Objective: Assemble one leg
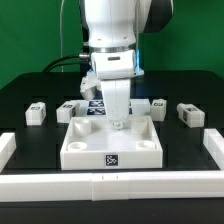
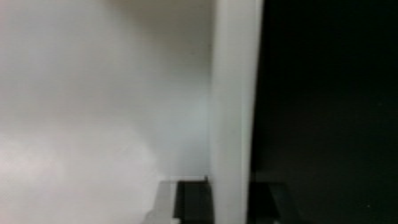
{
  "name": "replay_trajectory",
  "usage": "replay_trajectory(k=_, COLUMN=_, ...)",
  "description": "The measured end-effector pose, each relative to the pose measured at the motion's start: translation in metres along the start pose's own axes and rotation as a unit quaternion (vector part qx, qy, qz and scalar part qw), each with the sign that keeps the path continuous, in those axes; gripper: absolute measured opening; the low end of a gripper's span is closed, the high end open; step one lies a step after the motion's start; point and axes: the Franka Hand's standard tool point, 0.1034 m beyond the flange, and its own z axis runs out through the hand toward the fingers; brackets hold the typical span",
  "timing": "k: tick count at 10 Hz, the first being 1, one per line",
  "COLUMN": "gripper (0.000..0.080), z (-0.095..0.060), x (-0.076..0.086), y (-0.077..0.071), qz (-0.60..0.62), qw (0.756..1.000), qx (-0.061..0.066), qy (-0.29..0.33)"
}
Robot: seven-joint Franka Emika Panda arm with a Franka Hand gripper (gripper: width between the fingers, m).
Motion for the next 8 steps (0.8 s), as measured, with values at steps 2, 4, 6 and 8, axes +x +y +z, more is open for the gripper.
replay_trajectory(k=2, gripper=0.0057, z=0.0, x=0.0, y=0.0, qz=0.0, qw=1.0, qx=0.0, qy=0.0)
replay_trajectory(k=4, gripper=0.0057, z=0.0, x=0.001, y=0.001, qz=0.0, qw=1.0, qx=0.001, qy=0.0)
replay_trajectory(k=6, gripper=0.0057, z=0.001, x=0.018, y=0.013, qz=-0.004, qw=1.0, qx=0.002, qy=0.004)
replay_trajectory(k=8, gripper=0.0057, z=0.001, x=0.033, y=0.028, qz=-0.005, qw=1.0, qx=0.003, qy=0.008)
